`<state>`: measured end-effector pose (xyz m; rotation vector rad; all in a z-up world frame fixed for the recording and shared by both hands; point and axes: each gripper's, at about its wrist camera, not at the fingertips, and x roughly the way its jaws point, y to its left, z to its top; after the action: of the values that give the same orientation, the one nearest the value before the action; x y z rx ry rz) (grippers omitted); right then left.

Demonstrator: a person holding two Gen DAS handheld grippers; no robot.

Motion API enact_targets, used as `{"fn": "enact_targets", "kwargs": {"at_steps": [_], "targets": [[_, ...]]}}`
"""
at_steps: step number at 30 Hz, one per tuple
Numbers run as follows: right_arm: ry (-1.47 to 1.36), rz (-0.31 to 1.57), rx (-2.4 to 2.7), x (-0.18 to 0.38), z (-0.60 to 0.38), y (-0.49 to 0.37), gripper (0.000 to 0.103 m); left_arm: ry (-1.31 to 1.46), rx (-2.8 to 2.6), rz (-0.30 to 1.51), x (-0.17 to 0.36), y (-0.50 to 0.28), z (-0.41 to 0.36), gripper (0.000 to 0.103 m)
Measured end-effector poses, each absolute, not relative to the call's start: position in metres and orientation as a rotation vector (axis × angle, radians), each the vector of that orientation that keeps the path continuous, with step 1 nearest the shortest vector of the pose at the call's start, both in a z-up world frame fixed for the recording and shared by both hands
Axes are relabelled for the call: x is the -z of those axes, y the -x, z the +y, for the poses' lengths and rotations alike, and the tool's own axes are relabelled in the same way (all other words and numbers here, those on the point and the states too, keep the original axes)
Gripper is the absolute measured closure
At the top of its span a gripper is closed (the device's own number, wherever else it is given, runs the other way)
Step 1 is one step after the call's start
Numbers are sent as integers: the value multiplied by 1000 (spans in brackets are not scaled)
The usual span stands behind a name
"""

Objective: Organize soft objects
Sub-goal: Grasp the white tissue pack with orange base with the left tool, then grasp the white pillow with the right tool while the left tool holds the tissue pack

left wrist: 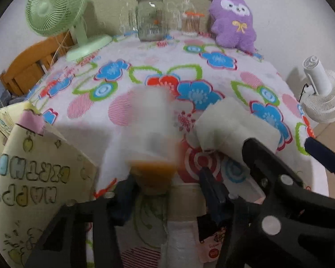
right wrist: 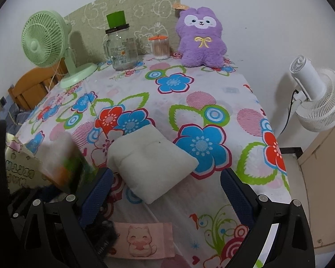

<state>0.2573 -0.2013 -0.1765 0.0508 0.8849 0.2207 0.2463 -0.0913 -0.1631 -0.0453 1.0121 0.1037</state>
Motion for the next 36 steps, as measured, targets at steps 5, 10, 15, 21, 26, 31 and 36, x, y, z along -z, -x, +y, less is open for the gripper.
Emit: {"fn": "enact_targets", "kwargs": {"at_steps": [5,10,15,21,26,31,36], "targets": [[-56,897,-246,180,-197,-261,4,50,-97,1014,166,-246,-90,47],[-52,905,-259,183,-192,-265,4,51,-93,1012,165,-246,-89,47],[-45,910,-260,185,-191,-266,4,38,-100,1002,164,-246,-89,47],[-42,914,-261,186,-190,-268,4,25,-115,990,163,-246,-89,63],[-48,921,-268,187,-190,-269,4,20,-130,986,162,-245,-88,78],[-59,956,-287,194,-187,-274,18,-1,-151,975,163,-244,-86,84],[-52,973,-279,199,-183,-275,38,-26,-153,966,163,-243,-88,84]]}}
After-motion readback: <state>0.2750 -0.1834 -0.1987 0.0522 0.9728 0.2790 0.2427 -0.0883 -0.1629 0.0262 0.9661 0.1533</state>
